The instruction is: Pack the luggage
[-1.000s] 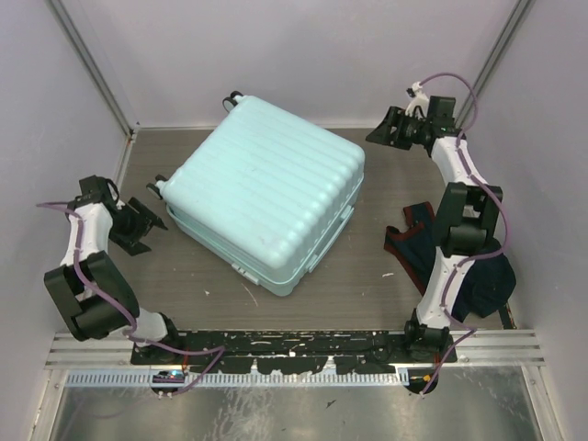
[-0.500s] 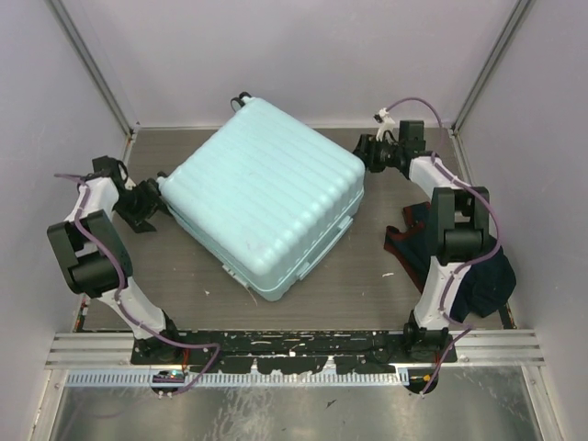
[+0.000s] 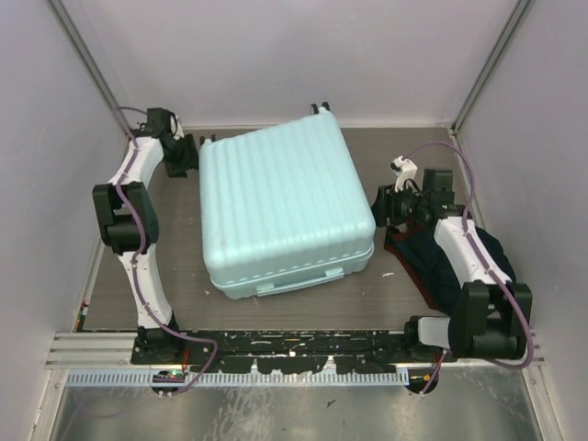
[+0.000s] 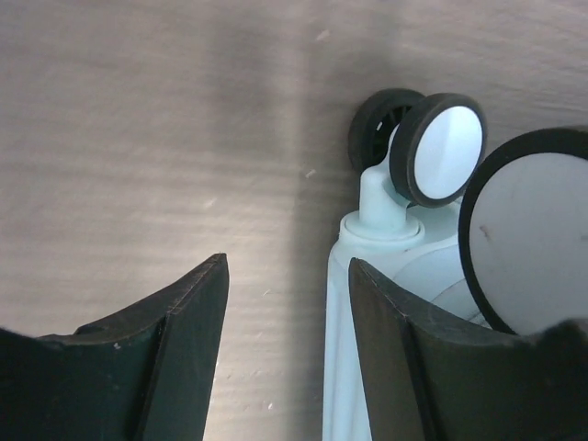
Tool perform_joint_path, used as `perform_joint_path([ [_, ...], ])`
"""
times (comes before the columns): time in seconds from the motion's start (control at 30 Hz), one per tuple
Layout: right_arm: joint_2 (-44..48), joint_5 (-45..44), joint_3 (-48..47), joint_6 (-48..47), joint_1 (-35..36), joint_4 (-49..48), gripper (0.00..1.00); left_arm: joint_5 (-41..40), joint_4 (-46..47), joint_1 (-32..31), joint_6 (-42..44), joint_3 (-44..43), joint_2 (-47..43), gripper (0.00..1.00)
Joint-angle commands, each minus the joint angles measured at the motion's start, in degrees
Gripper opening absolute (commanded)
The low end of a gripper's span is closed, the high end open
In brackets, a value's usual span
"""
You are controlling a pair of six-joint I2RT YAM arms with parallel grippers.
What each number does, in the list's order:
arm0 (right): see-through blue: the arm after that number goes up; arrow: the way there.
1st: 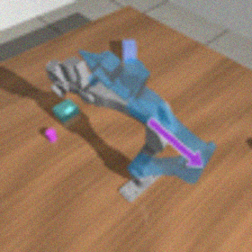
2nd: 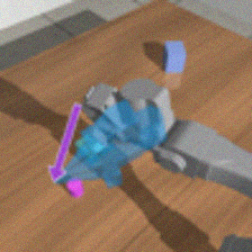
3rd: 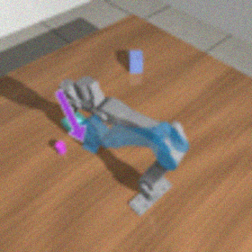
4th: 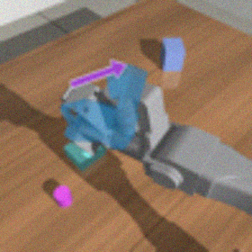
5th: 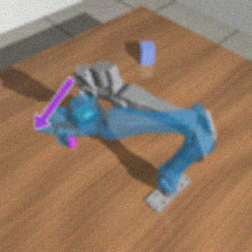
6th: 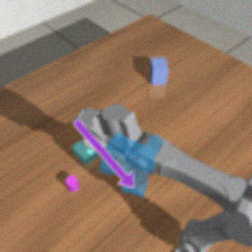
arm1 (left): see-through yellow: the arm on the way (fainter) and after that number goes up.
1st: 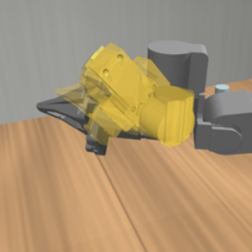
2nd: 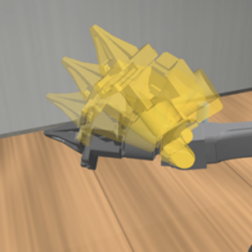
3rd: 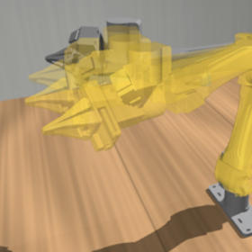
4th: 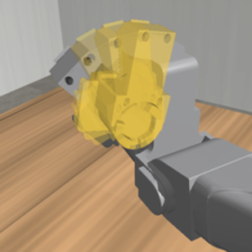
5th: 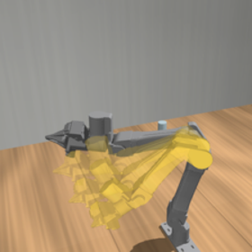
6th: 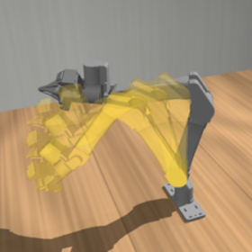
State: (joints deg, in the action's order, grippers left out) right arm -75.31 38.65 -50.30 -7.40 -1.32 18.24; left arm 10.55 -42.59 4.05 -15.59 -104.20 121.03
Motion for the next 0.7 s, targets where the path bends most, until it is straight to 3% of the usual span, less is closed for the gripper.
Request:
perform_joint_path([
  [0.0,3.33,9.33,0.81,-2.62,-1.99,8.72,0.58,11.10,-1.31,-4.81,0.73,-10.15,2.30,0.57],
  [0.2,5.86,7.78,-0.83,-15.64,-7.55,17.26,0.53,12.50,-3.79,2.19,2.88,-5.56,-3.39,0.57],
  [0.47,13.87,8.98,4.43,-36.36,-7.62,26.28,0.48,13.72,-4.27,6.34,9.39,21.75,-23.24,0.62],
  [0.67,14.78,12.63,7.49,-42.88,-6.63,28.11,0.47,17.44,0.70,4.75,5.72,31.62,-26.95,0.64],
])
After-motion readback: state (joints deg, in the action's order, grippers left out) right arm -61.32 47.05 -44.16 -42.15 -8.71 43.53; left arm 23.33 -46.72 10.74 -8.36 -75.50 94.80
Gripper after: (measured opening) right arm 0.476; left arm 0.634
